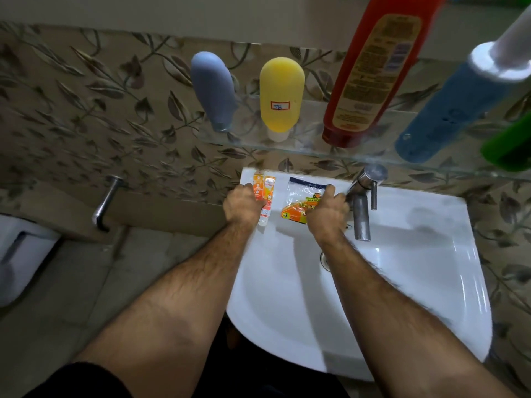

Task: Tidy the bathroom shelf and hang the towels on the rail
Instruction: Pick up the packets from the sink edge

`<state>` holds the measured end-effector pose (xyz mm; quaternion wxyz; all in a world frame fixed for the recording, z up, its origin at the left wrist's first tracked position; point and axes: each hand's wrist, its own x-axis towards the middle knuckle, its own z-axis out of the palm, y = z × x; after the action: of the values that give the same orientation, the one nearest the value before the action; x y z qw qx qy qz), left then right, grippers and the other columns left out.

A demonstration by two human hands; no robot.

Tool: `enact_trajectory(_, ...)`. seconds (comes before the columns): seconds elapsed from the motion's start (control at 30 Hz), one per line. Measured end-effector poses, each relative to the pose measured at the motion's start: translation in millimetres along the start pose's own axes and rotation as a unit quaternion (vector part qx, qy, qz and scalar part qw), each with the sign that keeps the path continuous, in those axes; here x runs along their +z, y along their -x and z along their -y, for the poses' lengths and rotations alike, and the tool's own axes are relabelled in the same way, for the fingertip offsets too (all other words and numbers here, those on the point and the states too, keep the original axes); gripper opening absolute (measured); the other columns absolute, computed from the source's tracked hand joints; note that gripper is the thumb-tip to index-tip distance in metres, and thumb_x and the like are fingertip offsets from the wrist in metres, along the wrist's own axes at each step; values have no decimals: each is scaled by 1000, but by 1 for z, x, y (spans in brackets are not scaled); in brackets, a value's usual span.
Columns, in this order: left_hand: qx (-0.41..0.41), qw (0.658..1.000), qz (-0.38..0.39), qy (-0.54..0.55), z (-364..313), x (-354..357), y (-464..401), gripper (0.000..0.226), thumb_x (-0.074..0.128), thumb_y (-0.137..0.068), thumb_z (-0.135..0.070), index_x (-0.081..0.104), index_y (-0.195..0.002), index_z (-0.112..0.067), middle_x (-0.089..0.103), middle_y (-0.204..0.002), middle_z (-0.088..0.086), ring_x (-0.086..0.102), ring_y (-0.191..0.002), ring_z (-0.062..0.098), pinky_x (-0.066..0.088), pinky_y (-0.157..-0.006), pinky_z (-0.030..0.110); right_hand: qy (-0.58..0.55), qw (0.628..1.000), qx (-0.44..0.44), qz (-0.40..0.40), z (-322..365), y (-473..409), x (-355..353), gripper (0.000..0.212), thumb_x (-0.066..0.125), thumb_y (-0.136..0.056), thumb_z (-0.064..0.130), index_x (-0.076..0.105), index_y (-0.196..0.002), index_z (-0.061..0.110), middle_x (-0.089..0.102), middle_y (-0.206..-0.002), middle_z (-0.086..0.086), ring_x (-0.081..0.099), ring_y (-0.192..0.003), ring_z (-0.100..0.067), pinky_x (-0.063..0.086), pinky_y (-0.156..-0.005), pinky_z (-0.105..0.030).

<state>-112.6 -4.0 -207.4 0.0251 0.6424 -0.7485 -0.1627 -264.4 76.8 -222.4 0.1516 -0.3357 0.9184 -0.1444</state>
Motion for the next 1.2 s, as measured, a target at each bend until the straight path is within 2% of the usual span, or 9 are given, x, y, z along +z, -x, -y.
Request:
enact_trajectory(0.2, -78, 994, 10, 74, -2, 7, 9, 43, 79, -76, -42, 69, -106, -12, 69, -108, 10, 64, -99, 28, 51, -77, 34, -91, 995, 15, 34, -5, -6, -1, 79, 71, -76, 2, 30, -143, 13, 61, -111, -17, 59, -107, -35, 54, -86, -40)
enact_trajectory(0.37, -119, 977, 13, 178, -2, 5, 17, 29, 76, -80, -38, 74, -98, -16, 73, -96, 5, 67, -90, 24, 52, -75, 29, -183, 978, 35, 88, -8, -4, -11, 26, 67, -79, 8, 56, -102, 15, 67, -94, -5, 66, -86, -28, 59, -73, -40)
enact_trajectory(0.5, -83, 956, 32, 280, 7, -1, 23, 15, 73, -85, -27, 69, -77, -15, 69, -75, 0, 60, -64, 11, 42, -60, 22, -284, 944, 52, 157, -4, -2, -19, 18, 69, -84, 15, 60, -99, 18, 69, -99, -4, 67, -89, -25, 59, -79, -39)
enact_trajectory(0.57, -64, 932, 46, 354, 16, -3, 25, 20, 70, -87, -17, 64, -68, -15, 67, -71, 1, 58, -62, 10, 47, -65, 25, -362, 912, 70, 181, -1, 2, -22, 12, 64, -88, 13, 59, -98, 18, 70, -104, -8, 68, -87, -24, 60, -78, -42)
enact_trajectory(0.63, -71, 899, 57, 427, 26, -8, 29, 18, 67, -89, -9, 64, -72, -14, 71, -78, 6, 64, -67, 14, 55, -71, 32, -418, 882, 80, 201, 3, 10, -28, 9, 58, -94, 11, 55, -102, 15, 67, -101, -9, 65, -79, -21, 58, -70, -40)
enact_trajectory(0.7, -78, 880, 56, 466, 36, -16, 33, 15, 62, -92, -6, 64, -78, -12, 71, -82, 9, 65, -62, 10, 54, -61, 25, -448, 865, 85, 208, 9, 17, -35, 10, 54, -97, 11, 52, -107, 12, 63, -97, -10, 62, -76, -21, 57, -67, -39)
enact_trajectory(0.77, -70, 877, 58, 471, 49, -25, 34, 18, 58, -95, -9, 62, -79, -12, 69, -75, 5, 61, -51, 6, 48, -49, 22, -459, 859, 86, 210, 19, 25, -39, 14, 51, -98, 10, 50, -111, 13, 60, -92, -6, 61, -75, -20, 57, -70, -38)
enact_trajectory(0.97, -60, 858, 79, 504, 96, -47, 29, 11, 54, -99, -16, 62, -92, -14, 69, -87, 0, 68, -78, 14, 55, -58, 22, -461, 865, 90, 177, 64, 55, -35, 8, 47, -96, 10, 51, -103, 12, 60, -91, -9, 61, -77, -19, 54, -71, -34)
enact_trajectory(1.2, -46, 851, 105, 512, 198, -82, 12, 11, 51, -100, -17, 60, -101, -11, 69, -88, 1, 66, -70, 6, 53, -57, 21, -495, 856, 84, 125, 145, 110, -3, 15, 36, -99, 10, 46, -88, 14, 53, -84, -9, 57, -72, -19, 52, -66, -33)
